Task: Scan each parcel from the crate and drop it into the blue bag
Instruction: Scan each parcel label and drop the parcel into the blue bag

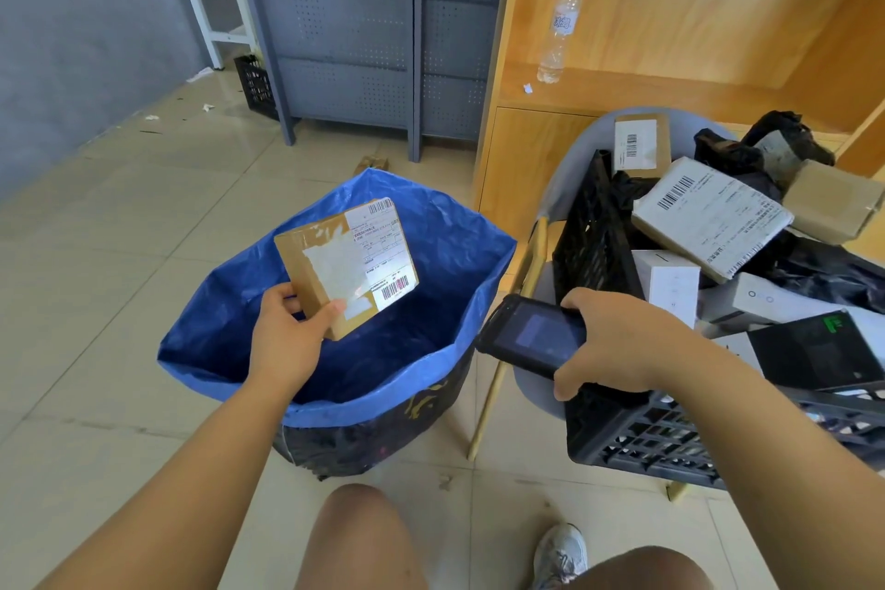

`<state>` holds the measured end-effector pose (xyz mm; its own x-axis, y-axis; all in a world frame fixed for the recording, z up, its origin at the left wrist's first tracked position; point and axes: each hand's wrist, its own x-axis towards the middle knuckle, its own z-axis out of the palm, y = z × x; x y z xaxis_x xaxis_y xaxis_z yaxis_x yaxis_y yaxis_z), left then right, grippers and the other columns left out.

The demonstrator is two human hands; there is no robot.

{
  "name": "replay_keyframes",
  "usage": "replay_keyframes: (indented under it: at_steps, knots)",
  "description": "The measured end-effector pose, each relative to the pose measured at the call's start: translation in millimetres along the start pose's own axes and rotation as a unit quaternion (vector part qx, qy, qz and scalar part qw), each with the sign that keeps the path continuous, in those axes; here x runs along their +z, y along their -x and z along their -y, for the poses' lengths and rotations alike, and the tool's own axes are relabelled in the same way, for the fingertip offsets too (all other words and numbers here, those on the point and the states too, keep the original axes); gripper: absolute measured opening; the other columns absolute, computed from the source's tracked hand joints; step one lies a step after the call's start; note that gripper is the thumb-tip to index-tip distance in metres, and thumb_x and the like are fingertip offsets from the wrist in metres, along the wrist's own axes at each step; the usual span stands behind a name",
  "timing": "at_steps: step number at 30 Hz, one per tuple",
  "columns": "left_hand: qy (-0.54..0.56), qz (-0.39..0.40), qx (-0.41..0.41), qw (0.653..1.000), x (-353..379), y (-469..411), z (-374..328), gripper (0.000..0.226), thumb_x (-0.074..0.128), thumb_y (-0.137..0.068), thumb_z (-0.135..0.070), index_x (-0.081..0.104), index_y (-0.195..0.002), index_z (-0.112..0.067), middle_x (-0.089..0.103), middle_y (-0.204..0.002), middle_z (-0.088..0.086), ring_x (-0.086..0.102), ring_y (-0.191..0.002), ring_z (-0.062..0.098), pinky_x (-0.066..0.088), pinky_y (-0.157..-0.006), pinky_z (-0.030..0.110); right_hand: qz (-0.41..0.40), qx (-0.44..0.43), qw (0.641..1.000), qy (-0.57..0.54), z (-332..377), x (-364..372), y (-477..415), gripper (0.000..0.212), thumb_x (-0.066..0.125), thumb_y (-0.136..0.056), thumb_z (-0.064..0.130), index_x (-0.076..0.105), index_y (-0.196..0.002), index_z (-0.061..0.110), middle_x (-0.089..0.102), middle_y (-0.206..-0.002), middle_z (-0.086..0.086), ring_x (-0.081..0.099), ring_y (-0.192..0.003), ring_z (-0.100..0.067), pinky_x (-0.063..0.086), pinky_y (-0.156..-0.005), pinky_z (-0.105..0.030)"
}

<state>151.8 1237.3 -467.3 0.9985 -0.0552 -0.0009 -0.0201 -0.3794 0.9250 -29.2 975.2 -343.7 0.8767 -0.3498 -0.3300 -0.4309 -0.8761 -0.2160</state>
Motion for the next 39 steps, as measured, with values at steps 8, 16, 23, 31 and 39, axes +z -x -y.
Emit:
replay_keyframes:
  at_steps: [8, 16, 23, 31, 39]
  knots:
    - [0.009, 0.000, -0.003, 1.000, 0.2, -1.1, -0.9, 0.059, 0.076, -0.080, -0.033, 0.046, -0.127, -0.015, 0.062, -0.116, 0.000, 0.063, -0.099, 0.019, 0.055, -0.087, 0.048, 0.004, -0.002, 1.000, 0.013, 0.8, 2.7, -2.1, 0.066, 0.079, -0.048, 0.048, 0.044, -0.100, 0.026, 0.052, -0.087, 0.008, 0.052, -0.075, -0.011, 0.046, -0.063, -0.030]
    - [0.002, -0.005, -0.004, 1.000, 1.5, -2.9, 2.5, 0.060, 0.075, -0.080, -0.034, 0.043, -0.128, -0.015, 0.060, -0.120, 0.002, 0.062, -0.102, 0.021, 0.055, -0.087, 0.047, -0.024, -0.004, 0.999, 0.026, 1.2, 5.1, -4.4, 0.069, 0.076, -0.050, 0.045, 0.041, -0.106, 0.026, 0.053, -0.088, 0.006, 0.053, -0.076, -0.013, 0.047, -0.062, -0.031]
    - [-0.001, 0.001, -0.063, 0.998, 3.6, -8.8, 23.1, 0.055, 0.077, -0.076, -0.039, 0.045, -0.116, -0.020, 0.061, -0.108, 0.000, 0.063, -0.085, 0.012, 0.059, -0.071, 0.039, -0.068, 0.007, 0.997, 0.028, 7.3, 12.5, -10.5, 0.067, 0.075, -0.053, 0.047, 0.039, -0.106, 0.026, 0.048, -0.086, 0.006, 0.052, -0.073, -0.014, 0.045, -0.059, -0.031]
    - [-0.098, 0.031, -0.077, 0.992, 12.8, -39.7, 29.0, 0.075, 0.070, -0.081, -0.046, 0.040, -0.139, -0.008, 0.061, -0.123, 0.009, 0.055, -0.095, 0.019, 0.047, -0.076, 0.033, -0.065, 0.025, 0.997, 0.046, 10.1, 11.7, -25.8, 0.072, 0.073, -0.052, 0.049, 0.039, -0.111, 0.027, 0.047, -0.088, 0.007, 0.053, -0.075, -0.016, 0.045, -0.061, -0.031]
    - [-0.137, 0.190, 0.004, 0.972, 41.1, -53.1, -15.3, 0.027, 0.068, -0.084, -0.044, 0.063, -0.102, -0.024, 0.066, -0.105, -0.004, 0.062, -0.090, 0.012, 0.041, -0.066, 0.023, -0.146, 0.053, 0.987, 0.036, -14.3, -13.9, -16.8, 0.084, 0.071, -0.052, 0.055, 0.032, -0.122, 0.030, 0.049, -0.102, 0.006, 0.052, -0.087, -0.019, 0.039, -0.062, -0.032]
